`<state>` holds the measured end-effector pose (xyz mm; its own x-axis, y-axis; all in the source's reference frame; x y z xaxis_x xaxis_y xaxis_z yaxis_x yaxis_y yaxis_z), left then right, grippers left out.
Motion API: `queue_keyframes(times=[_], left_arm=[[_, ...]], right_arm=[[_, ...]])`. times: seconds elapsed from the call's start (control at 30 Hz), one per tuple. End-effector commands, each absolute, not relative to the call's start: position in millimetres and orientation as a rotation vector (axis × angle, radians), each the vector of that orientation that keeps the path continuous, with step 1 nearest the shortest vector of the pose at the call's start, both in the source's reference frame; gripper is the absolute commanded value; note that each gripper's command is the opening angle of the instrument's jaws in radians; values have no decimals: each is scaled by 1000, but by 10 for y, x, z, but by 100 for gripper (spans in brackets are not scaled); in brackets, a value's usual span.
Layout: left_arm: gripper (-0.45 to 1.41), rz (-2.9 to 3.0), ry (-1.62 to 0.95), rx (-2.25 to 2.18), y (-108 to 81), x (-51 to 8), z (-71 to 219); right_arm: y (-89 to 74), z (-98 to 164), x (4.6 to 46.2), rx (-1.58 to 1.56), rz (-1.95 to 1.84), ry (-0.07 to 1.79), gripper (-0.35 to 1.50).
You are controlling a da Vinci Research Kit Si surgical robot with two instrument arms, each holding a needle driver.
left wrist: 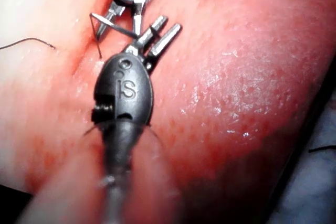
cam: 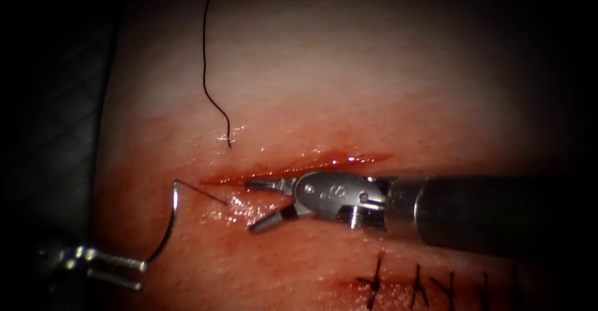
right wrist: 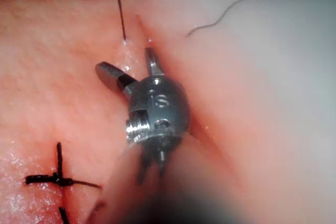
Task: Wound Closure
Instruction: Use the right gripper to pull the suture through until a short suture tail remains.
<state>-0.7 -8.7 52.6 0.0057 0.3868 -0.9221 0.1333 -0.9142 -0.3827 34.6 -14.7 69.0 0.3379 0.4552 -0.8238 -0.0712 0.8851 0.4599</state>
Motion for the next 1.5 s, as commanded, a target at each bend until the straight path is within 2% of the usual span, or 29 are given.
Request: queue_keyframes(times=[0.03,0.17,0.2,0.27,0.5,0.57,0.63,0.8,0.87,1.5], left_arm=[[-45,2026,-541,-2093,-89,-13,530],[-45,2049,-506,-2094,-92,-12,527],[-45,2051,-498,-2090,-94,-12,526],[-45,2055,-494,-2088,-97,-12,526],[-45,2065,-481,-2086,-106,-14,528],[-45,2068,-478,-2085,-108,-14,528],[-45,2068,-478,-2085,-108,-14,528],[-45,2068,-478,-2084,-108,-14,527],[-45,2068,-477,-2083,-109,-14,526],[-45,2097,-407,-2050,-130,-20,538]], right_arm=[[-146,689,356,381,356,1202,83],[-143,686,365,387,356,1248,79],[-142,687,373,406,369,1262,84],[-142,688,377,412,372,1269,78],[-135,696,388,401,383,1264,76],[-138,697,389,401,386,1266,59],[-148,700,390,424,374,1240,15],[-151,704,383,433,366,1233,-1],[-150,705,379,452,374,1221,-35],[-195,649,375,564,405,1202,-35]])
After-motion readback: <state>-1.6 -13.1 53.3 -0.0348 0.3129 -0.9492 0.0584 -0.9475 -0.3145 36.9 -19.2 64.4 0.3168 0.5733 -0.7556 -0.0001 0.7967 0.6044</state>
